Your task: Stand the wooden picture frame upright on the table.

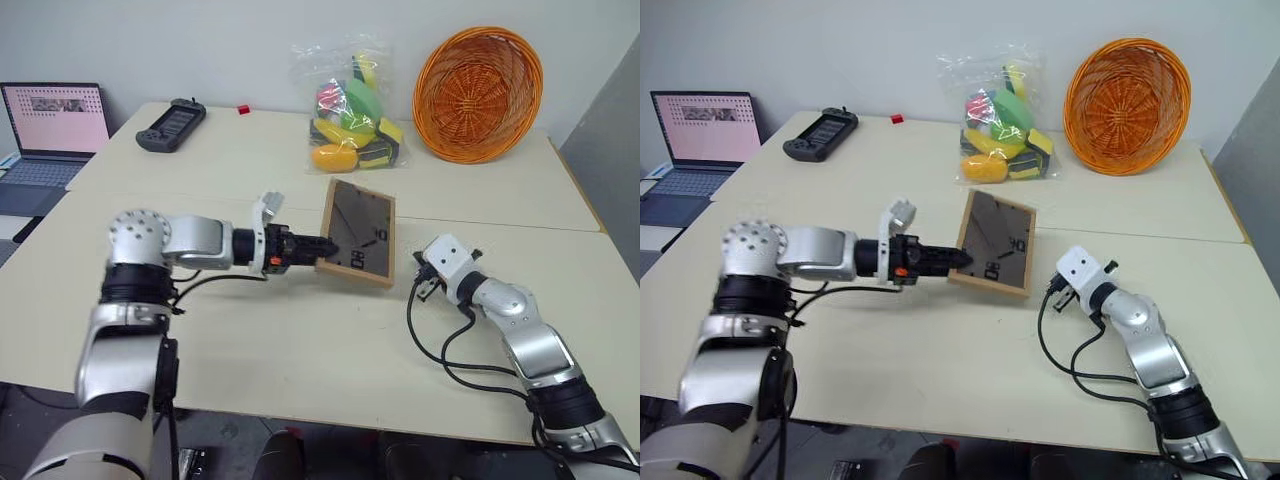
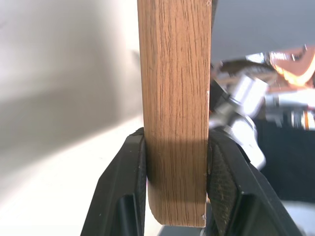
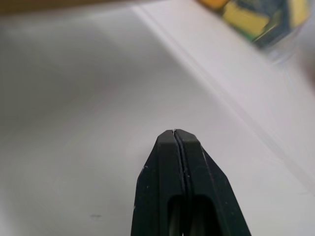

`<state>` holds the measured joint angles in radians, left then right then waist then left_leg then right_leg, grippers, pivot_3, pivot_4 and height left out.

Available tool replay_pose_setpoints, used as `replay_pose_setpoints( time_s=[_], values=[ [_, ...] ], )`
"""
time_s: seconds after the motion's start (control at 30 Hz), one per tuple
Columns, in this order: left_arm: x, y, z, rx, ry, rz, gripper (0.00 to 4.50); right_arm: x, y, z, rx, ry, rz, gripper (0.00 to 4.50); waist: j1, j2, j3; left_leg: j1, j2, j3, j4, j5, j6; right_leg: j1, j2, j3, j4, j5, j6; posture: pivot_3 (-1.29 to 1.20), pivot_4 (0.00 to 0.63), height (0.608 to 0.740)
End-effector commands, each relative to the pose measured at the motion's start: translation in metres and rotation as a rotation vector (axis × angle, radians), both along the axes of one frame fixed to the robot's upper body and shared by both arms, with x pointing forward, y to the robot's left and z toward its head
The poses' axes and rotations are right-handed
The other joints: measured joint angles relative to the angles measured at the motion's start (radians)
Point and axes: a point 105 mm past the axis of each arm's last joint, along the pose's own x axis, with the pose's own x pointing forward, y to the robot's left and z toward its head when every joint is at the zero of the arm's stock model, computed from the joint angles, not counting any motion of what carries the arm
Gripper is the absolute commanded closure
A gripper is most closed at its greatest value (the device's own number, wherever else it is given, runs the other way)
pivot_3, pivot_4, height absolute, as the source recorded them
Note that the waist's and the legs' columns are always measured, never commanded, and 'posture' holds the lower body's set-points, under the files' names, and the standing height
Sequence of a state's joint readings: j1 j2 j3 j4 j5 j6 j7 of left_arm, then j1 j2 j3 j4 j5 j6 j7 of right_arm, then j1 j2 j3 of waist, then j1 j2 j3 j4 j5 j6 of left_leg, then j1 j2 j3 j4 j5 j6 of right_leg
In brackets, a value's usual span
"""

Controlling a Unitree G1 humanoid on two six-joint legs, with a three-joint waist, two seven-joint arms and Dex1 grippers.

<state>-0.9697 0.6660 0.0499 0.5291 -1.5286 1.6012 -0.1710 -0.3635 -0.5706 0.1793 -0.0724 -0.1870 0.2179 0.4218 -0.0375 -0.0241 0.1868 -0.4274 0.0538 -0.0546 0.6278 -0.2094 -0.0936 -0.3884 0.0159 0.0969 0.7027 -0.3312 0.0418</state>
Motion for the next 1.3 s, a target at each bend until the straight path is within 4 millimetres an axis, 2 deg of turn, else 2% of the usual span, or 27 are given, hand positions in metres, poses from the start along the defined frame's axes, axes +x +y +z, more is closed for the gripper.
replay_pose_setpoints(
  time_s=[0.03, 0.13, 0.23, 0.3, 0.4, 0.47, 0.5, 0.63, 0.77, 0.8, 0.9, 1.0, 1.1, 1.17, 1.3],
  values=[
    [-0.003, 0.012, 0.01, 0.038, -0.04, -0.028, 3.2, -0.001, -0.012, 0.025, -0.157, -0.231, 0.02, 4.5, -0.001, 0.0, 0.0, 0.0, 0.0, 0.0, 0.0, 0.0, 0.0, 0.0, 0.0, 0.0, 0.0, 0.0, 0.0, 0.0, 0.15, 0.74],
    [0.001, 0.018, 0.006, 0.082, -0.07, -0.016, 3.2, 0.004, -0.024, 0.032, -0.159, -0.249, -0.006, 4.5, -0.003, 0.0, 0.0, 0.0, 0.0, 0.0, -0.001, 0.0, 0.0, 0.0, 0.0, 0.0, -0.001, 0.0, 0.0, 0.0, 0.15, 0.74],
    [-0.001, 0.015, 0.005, 0.083, -0.09, -0.049, 3.2, 0.007, -0.023, 0.043, -0.083, -0.218, 0.025, 4.5, -0.004, 0.0, 0.0, 0.0, 0.0, 0.0, 0.0, 0.0, 0.0, 0.0, 0.0, 0.0, -0.001, 0.0, 0.0, 0.0, 0.15, 0.74],
    [-0.003, 0.011, 0.002, 0.091, -0.1, -0.08, 3.2, 0.007, -0.014, 0.057, -0.042, -0.226, 0.075, 4.5, -0.004, 0.0, 0.001, -0.001, 0.0, 0.0, 0.0, 0.0, 0.0, 0.0, 0.0, 0.0, -0.001, 0.0, 0.0, 0.0, 0.15, 0.74],
    [-0.005, 0.008, -0.002, 0.098, -0.104, -0.109, 3.2, 0.0, 0.011, 0.079, -0.27, -0.395, 0.236, 4.5, -0.004, 0.0, 0.001, -0.001, 0.0, 0.0, 0.001, 0.0, 0.0, 0.001, 0.0, 0.0, 0.0, 0.0, 0.0, 0.0, 0.15, 0.74],
    [-0.005, 0.007, -0.002, 0.098, -0.108, -0.118, 3.2, -0.004, 0.023, 0.081, -0.383, -0.464, 0.314, 4.5, -0.006, 0.002, 0.001, -0.001, 0.0, 0.0, 0.001, 0.0, 0.0, 0.0, 0.0, 0.0, 0.0, 0.0, 0.0, 0.0, 0.15, 0.74],
    [-0.004, 0.007, -0.002, 0.099, -0.112, -0.122, 3.2, -0.003, 0.025, 0.083, -0.385, -0.47, 0.324, 4.5, -0.007, 0.001, 0.001, -0.001, 0.0, 0.0, 0.001, 0.0, 0.001, 0.0, 0.0, 0.0, 0.0, 0.0, 0.0, 0.0, 0.15, 0.74],
    [-0.002, 0.006, 0.001, 0.091, -0.12, -0.127, 3.2, 0.002, 0.035, 0.095, -0.258, -0.453, 0.35, 3.79, -0.009, 0.001, 0.002, -0.001, 0.0, -0.001, 0.001, 0.0, 0.001, 0.0, 0.0, -0.001, -0.001, 0.0, 0.0, 0.0, 0.15, 0.74],
    [-0.003, 0.006, 0.001, 0.089, -0.122, -0.134, 3.2, 0.005, 0.042, 0.096, -0.274, -0.469, 0.357, 2.91, -0.01, 0.001, 0.002, -0.003, 0.0, -0.001, 0.002, 0.0, 0.0, 0.0, -0.001, -0.001, 0.0, 0.0, 0.0, 0.0, 0.15, 0.74],
    [-0.003, 0.006, 0.001, 0.087, -0.121, -0.136, 3.2, 0.007, 0.044, 0.095, -0.263, -0.459, 0.359, 2.83, -0.01, 0.001, 0.002, -0.003, 0.0, -0.001, 0.002, 0.0, 0.0, 0.0, -0.001, -0.001, 0.0, 0.0, 0.0, 0.0, 0.15, 0.74],
    [-0.005, 0.006, 0.002, 0.081, -0.12, -0.144, 3.2, 0.011, 0.046, 0.095, -0.279, -0.487, 0.366, 2.83, -0.012, 0.001, 0.002, -0.003, 0.0, -0.001, 0.002, 0.0, 0.0, 0.0, -0.001, -0.001, 0.001, 0.0, 0.0, 0.0, 0.15, 0.74],
    [-0.006, 0.005, 0.004, 0.071, -0.115, -0.153, 3.2, 0.009, 0.051, 0.102, -0.451, -0.705, 0.388, 2.83, -0.013, 0.001, 0.002, -0.003, 0.0, -0.001, 0.003, 0.0, 0.001, 0.0, -0.001, -0.001, 0.002, 0.0, 0.0, 0.0, 0.15, 0.74],
    [-0.008, 0.003, 0.007, 0.061, -0.117, -0.165, 3.2, 0.008, 0.056, 0.101, -0.58, -0.865, 0.421, 2.83, -0.015, 0.001, 0.002, -0.003, 0.0, -0.001, 0.003, 0.0, 0.001, -0.002, -0.001, -0.001, 0.003, 0.0, 0.0, 0.0, 0.15, 0.74],
    [-0.009, 0.001, 0.01, 0.055, -0.12, -0.176, 3.2, 0.01, 0.058, 0.096, -0.595, -0.894, 0.436, 2.83, -0.017, 0.001, 0.002, -0.002, 0.0, -0.001, 0.003, 0.0, 0.001, -0.002, -0.001, -0.001, 0.005, 0.0, 0.0, 0.0, 0.15, 0.74],
    [-0.013, -0.001, 0.015, 0.043, -0.13, -0.2, 3.2, 0.017, 0.057, 0.089, -0.521, -0.848, 0.428, 2.83, -0.019, 0.001, 0.002, -0.002, 0.0, -0.001, 0.004, 0.001, 0.0, -0.002, -0.001, -0.001, 0.006, 0.0, -0.001, 0.0, 0.15, 0.74]
  ],
)
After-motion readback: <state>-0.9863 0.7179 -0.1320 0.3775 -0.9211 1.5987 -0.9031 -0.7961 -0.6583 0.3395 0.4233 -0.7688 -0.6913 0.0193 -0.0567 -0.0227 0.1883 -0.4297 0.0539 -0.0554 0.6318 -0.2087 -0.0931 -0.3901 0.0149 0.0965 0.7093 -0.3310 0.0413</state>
